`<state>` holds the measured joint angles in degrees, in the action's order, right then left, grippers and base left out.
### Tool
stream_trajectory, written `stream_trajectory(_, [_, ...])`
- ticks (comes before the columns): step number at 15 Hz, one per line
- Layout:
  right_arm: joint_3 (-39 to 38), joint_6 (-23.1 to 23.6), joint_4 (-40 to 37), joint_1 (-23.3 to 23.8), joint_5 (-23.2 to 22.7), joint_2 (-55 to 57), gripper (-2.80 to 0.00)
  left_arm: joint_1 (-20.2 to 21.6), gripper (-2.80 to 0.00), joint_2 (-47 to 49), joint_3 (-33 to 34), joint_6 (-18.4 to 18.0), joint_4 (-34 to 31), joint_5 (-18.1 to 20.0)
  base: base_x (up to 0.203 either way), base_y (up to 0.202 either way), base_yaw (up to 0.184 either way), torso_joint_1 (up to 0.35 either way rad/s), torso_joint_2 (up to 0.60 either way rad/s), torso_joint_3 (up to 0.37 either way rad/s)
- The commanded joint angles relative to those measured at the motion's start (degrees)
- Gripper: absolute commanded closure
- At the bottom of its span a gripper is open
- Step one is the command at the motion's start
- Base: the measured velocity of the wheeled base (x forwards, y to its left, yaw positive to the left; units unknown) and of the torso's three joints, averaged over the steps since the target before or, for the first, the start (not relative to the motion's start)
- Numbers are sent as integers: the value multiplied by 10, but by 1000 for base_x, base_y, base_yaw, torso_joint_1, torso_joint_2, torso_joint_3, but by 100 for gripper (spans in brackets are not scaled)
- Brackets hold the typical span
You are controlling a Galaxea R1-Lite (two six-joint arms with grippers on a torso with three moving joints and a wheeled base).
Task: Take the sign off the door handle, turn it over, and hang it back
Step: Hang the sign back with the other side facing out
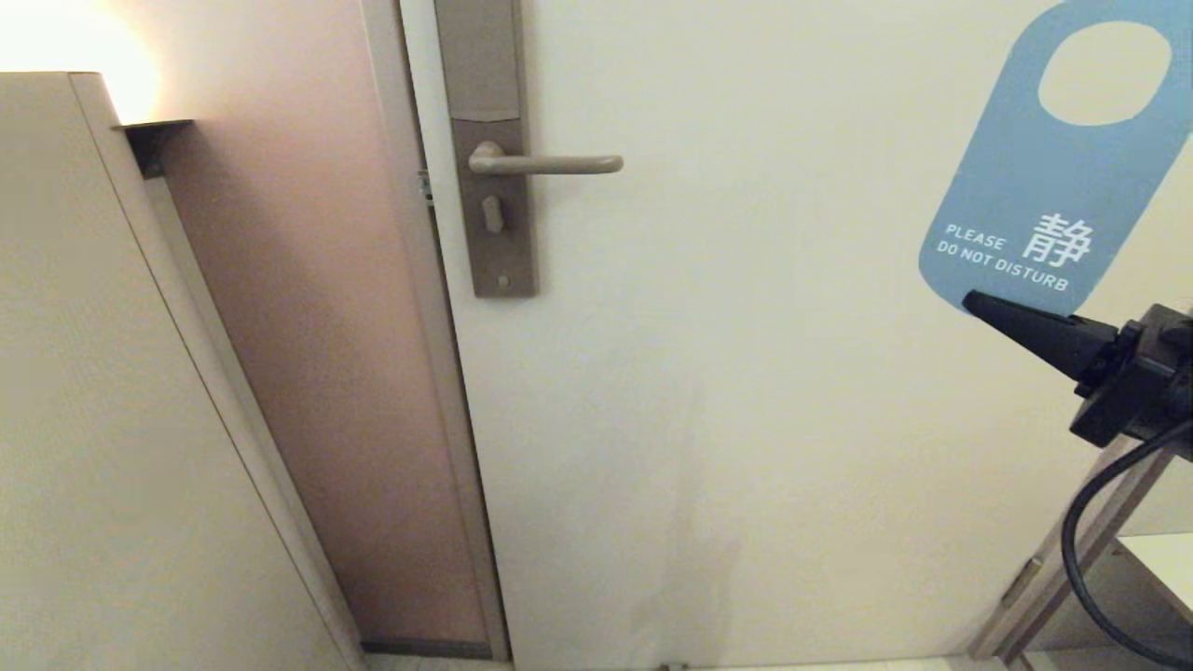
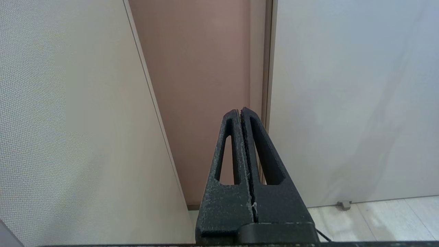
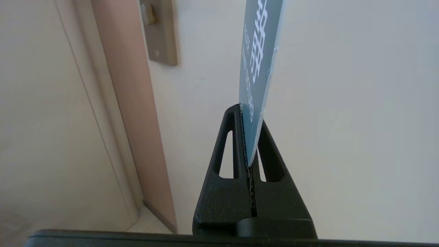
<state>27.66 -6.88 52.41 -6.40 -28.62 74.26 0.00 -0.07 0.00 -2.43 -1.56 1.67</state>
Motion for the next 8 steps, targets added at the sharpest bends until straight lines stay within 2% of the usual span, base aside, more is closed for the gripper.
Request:
stream_trajectory(1, [6,0,5,-1,-2,29,0,0,0,1,0,0,0,0,0,0,0,0,0,0])
stream_trajectory(4, [20,4,8,-10,-2,46,0,0,0,1,0,0,0,0,0,0,0,0,0,0])
stream_trajectory(8, [51,8,23,-57,-1,88,0,0,0,1,0,0,0,0,0,0,0,0,0,0])
